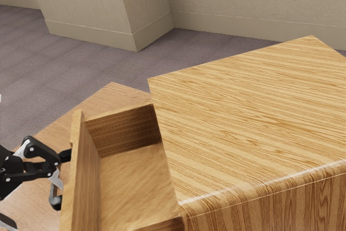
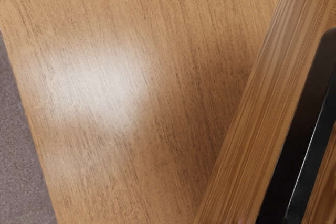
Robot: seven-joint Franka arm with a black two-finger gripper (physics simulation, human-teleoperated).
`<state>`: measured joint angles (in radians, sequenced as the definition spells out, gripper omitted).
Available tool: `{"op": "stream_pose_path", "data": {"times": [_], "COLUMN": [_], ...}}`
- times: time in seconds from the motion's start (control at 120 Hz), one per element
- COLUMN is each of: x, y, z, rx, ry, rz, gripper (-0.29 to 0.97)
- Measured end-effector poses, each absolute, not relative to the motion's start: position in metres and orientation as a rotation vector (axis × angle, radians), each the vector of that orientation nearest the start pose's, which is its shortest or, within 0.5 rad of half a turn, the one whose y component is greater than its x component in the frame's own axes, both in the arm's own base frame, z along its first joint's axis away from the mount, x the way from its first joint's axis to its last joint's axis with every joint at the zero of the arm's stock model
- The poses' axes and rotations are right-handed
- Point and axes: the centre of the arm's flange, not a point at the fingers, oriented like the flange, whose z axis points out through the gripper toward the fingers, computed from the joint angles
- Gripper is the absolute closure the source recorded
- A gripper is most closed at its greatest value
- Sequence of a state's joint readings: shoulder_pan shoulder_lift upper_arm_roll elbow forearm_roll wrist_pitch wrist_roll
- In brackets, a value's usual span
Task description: Pull the drawer handle with one arm to open the drawer
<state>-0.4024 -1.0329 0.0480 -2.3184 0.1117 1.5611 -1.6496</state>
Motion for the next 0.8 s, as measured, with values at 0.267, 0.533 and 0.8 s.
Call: {"op": "stream_pose_path", "data": {"times": [0.267,0.533,0.8], "x": [0.08,0.124,0.079], "y": [-0.064,-0.189,-0.213], "z": [0.8,0.779,0.803], "rx": [-2.759,-2.671,-2.846], "ry": [-2.045,-1.605,-1.422], "rz": [-0.801,-0.874,-1.059], "gripper": [0.0,0.0,0.0]}}
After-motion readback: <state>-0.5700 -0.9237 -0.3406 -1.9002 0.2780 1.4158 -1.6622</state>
